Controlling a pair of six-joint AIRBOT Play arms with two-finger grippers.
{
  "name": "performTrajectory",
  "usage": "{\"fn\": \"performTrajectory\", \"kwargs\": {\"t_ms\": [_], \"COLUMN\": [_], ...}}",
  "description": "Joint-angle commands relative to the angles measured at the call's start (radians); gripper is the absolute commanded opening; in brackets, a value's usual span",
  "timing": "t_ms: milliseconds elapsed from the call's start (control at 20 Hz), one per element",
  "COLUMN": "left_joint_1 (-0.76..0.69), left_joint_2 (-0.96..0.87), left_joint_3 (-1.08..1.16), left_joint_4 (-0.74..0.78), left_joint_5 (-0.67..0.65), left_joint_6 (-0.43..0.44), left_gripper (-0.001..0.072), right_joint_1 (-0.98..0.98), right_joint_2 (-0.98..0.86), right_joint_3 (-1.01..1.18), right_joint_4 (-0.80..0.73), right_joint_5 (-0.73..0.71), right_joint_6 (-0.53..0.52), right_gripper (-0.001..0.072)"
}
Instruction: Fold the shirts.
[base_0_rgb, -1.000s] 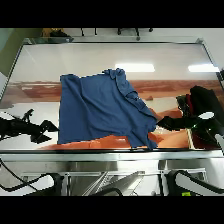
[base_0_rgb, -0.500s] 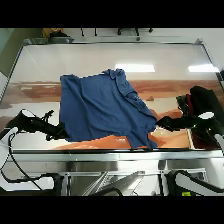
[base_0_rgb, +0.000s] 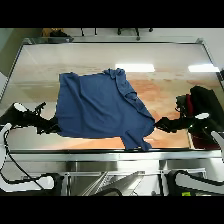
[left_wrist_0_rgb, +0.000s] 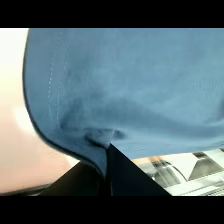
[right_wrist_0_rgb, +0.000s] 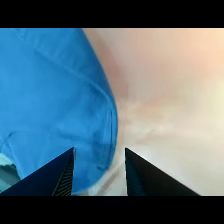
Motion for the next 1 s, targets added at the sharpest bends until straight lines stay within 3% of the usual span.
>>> {"fn": "performTrajectory", "kwargs": {"t_ms": [0, 150, 200, 250, 350, 550, 700, 800, 850, 950], "left_joint_1": [0.039, 0.038, 0.038, 0.038, 0.038, 0.037, 0.069, 0.124, 0.147, 0.195], "left_joint_2": [0.011, 0.011, 0.011, 0.011, 0.014, 0.179, 0.416, 0.560, 0.613, 0.668], "left_joint_3": [0.007, 0.007, 0.007, 0.007, 0.007, 0.067, 0.360, 0.668, 0.839, 1.135], "left_joint_4": [-0.001, 0.000, 0.000, 0.000, -0.009, -0.263, -0.608, -0.821, -0.830, -0.690], "left_joint_5": [-0.014, 0.002, 0.007, 0.008, -0.022, -0.071, -0.109, -0.025, 0.040, 0.105], "left_joint_6": [-0.001, 0.000, 0.000, 0.000, 0.016, 0.121, 0.191, 0.285, 0.321, 0.274], "left_gripper": [0.0018, 0.0018, 0.0018, 0.0018, 0.0017, 0.0013, 0.0014, 0.0017, 0.0017, 0.0018], "right_joint_1": [0.025, 0.099, 0.133, 0.160, 0.181, 0.127, 0.002, -0.084, -0.122, -0.178], "right_joint_2": [-0.088, -0.140, -0.146, -0.144, -0.119, 0.063, 0.219, 0.271, 0.290, 0.315], "right_joint_3": [0.000, 0.000, 0.000, 0.002, 0.029, 0.278, 0.699, 1.006, 1.149, 1.356], "right_joint_4": [0.149, 0.159, 0.159, 0.167, 0.216, 0.404, 0.686, 0.749, 0.737, 0.682], "right_joint_5": [-0.018, -0.016, -0.015, -0.002, 0.079, 0.266, 0.247, 0.159, 0.098, 0.000], "right_joint_6": [-0.092, -0.103, -0.103, -0.111, -0.134, -0.138, -0.160, -0.177, -0.176, -0.174], "right_gripper": [0.0365, 0.0363, 0.0324, 0.0141, 0.0029, 0.0022, 0.0022, 0.0023, 0.0022, 0.0023]}}
